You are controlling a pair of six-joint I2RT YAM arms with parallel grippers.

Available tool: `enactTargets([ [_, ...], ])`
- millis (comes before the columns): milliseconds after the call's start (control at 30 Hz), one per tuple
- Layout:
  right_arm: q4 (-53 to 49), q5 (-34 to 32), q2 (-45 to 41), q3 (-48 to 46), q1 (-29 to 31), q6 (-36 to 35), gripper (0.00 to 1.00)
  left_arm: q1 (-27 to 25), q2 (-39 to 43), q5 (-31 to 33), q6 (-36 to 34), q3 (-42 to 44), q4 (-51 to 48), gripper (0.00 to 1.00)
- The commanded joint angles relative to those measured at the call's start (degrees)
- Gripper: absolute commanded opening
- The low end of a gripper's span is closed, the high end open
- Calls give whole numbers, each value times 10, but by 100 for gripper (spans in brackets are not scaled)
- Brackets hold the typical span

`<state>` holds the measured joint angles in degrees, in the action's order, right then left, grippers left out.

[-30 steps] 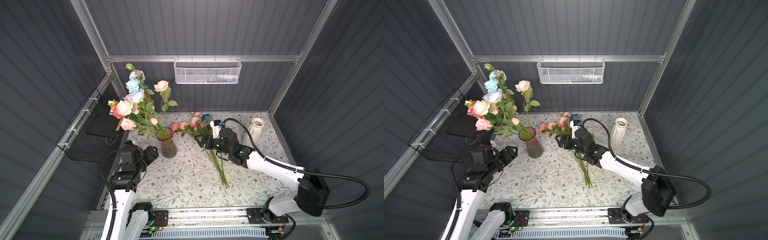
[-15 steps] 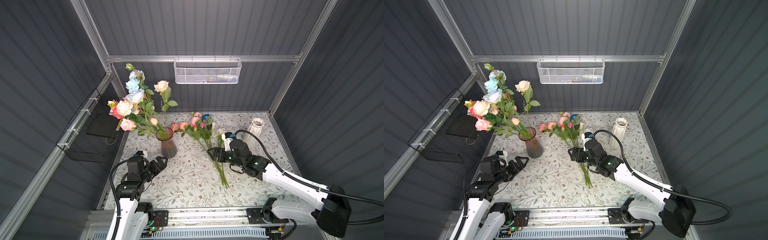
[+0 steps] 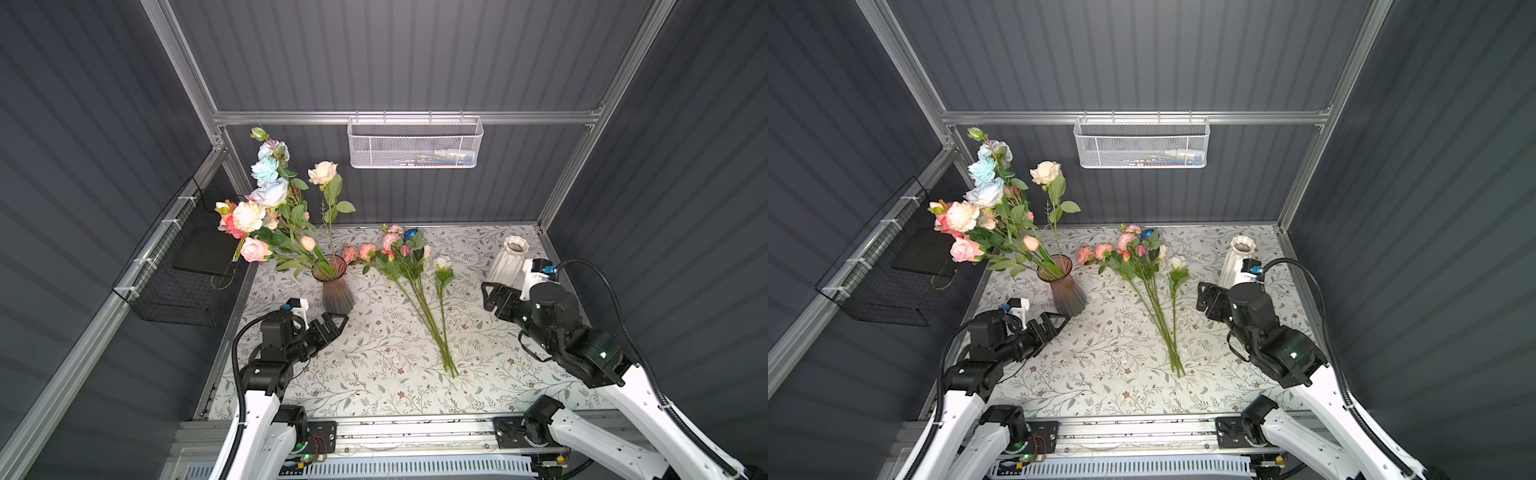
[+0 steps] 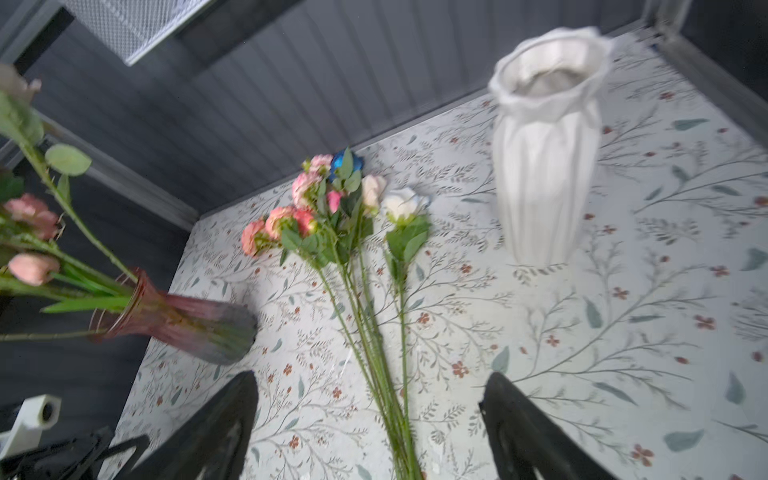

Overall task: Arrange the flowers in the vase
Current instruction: 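Move the right gripper toward the white vase while the left gripper withdraws, then grasp the white vase rim with the right gripper and carry it nearer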

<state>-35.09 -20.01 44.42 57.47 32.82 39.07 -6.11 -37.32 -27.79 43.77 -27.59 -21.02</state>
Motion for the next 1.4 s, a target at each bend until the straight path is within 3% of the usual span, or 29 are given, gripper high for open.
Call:
enactTargets([
  [0,-15,-24,25,39,-58,-24,87,-6,-11,-28,-3,-2,30,99],
  [67,1,-21,51,57,-101,-25,87,-9,-16,-29,-8,-5,31,99],
  [300,6,79,201,160,-256,-25,86,-14,-20,-45,-25,-13,33,100],
  [400,-25,111,271,201,-302,-32,84,-14,-20,-49,-29,-17,32,100],
  [600,-21,163,324,203,-364,-39,78,-15,-20,-52,-30,-26,30,100],
  [767,-27,205,373,213,-372,-61,71,-15,-26,-53,-29,-31,31,100],
  [1033,-27,212,400,214,-372,-72,62,-15,-28,-52,-28,-33,30,100],
  [1367,-52,206,414,237,-372,-93,26,-15,-26,-50,-28,-33,25,100],
])
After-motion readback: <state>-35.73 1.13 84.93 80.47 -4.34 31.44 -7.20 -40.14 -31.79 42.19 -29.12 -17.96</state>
